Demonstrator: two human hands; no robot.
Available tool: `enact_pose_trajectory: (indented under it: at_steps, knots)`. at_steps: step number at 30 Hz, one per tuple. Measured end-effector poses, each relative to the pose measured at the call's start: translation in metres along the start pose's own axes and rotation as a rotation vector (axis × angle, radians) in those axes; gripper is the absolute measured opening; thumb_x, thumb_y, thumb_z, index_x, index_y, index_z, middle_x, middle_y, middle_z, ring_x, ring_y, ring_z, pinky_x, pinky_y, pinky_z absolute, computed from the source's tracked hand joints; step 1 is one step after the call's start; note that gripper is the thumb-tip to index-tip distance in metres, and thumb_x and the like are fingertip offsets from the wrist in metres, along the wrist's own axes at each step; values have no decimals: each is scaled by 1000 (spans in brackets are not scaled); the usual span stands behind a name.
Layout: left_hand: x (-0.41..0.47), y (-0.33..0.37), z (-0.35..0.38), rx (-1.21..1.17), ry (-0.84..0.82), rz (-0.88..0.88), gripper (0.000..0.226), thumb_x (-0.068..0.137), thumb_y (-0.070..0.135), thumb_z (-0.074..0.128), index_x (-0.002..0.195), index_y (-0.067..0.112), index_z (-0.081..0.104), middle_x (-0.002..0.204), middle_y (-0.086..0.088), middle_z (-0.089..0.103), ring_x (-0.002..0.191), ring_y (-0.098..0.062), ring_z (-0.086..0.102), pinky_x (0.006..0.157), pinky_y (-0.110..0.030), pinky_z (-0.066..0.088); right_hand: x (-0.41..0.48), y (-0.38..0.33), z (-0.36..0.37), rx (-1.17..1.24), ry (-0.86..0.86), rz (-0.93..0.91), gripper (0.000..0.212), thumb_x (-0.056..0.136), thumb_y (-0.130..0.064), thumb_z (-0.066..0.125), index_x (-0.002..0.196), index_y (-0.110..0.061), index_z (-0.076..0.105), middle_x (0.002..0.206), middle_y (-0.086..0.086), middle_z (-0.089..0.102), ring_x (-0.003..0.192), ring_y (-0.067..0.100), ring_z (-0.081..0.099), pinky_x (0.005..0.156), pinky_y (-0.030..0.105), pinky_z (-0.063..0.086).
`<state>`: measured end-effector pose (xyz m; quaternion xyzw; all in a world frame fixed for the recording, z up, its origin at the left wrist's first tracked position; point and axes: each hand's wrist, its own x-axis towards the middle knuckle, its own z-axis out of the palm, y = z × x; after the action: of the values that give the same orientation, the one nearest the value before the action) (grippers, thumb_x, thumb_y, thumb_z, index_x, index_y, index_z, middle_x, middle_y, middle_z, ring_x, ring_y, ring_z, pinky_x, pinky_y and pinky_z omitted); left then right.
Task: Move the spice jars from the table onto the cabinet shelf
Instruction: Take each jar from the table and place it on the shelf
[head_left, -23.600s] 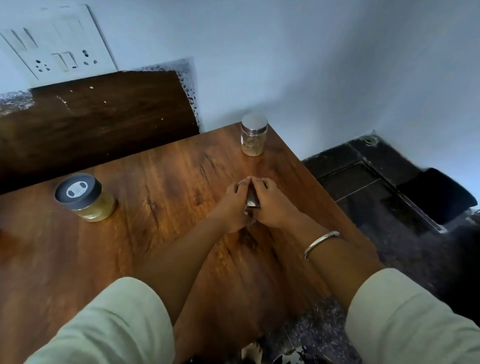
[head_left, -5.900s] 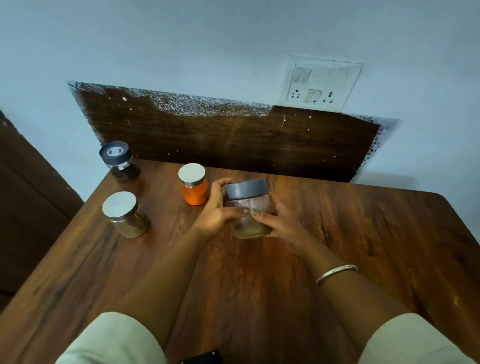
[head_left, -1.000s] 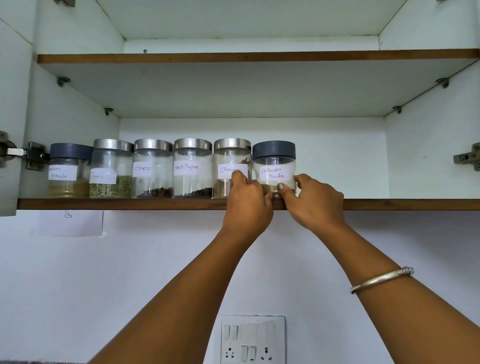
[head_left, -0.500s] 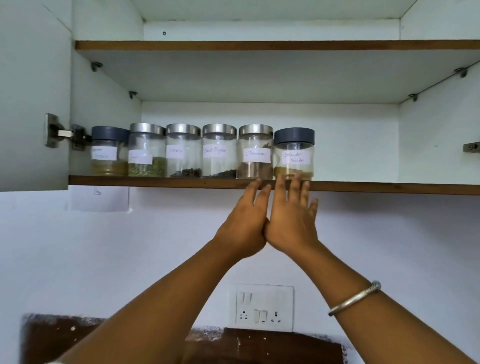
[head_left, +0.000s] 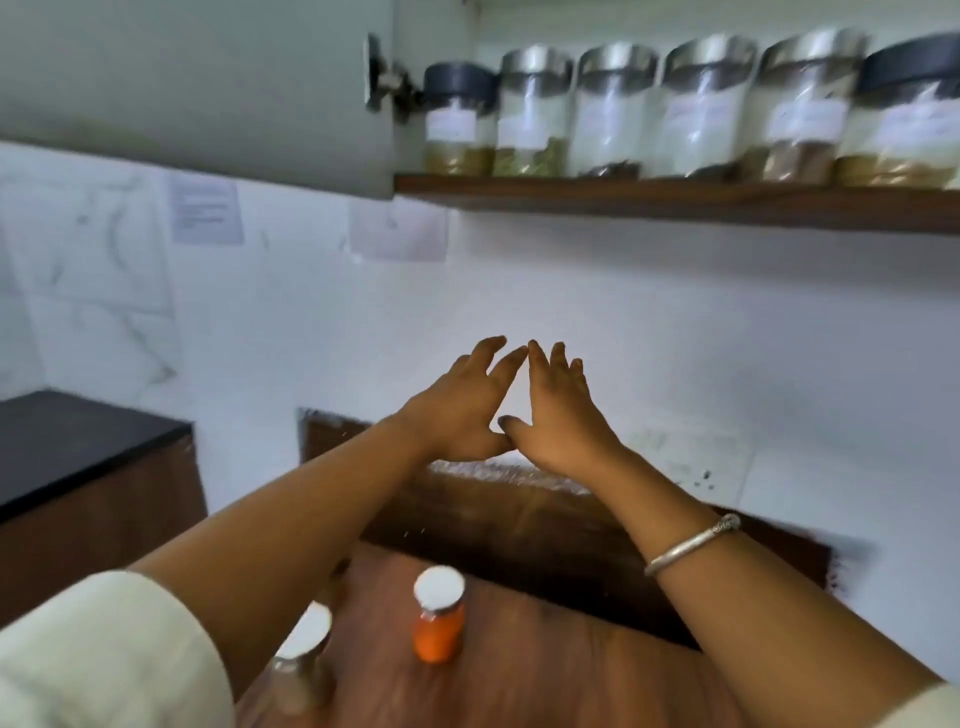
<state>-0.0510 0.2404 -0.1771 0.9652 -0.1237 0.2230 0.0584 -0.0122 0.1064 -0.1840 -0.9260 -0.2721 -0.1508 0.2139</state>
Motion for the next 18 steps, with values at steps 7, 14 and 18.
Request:
enact_pose_trajectory:
  at_steps: [7,14,18]
  knots:
    - [-75,-70,49,-86,-206,-145,96,75,38,67,149,15,9,154,-15,14,141,-35,18,111,-46,31,-16,-41,96,-2,-213,-36,86,89,-41,57,150,-16,1,157,19,0,142,43,-4,114,52,12]
    - [-123,-109,117,-228,-385,-210,100,76,36,71,149,17,5,152,-15,13,137,-38,25,109,-47,33,-40,-43,189,92,-388,70,83,90,-39,56,150,-20,1,157,15,0,143,40,-7,113,53,15]
    - [-134,-115,163,-294,-491,-231,95,81,34,68,149,14,5,151,-15,14,137,-36,25,110,-45,31,-49,-24,231,86,-427,112,77,91,-38,52,149,-14,8,156,21,9,143,41,-2,115,49,7]
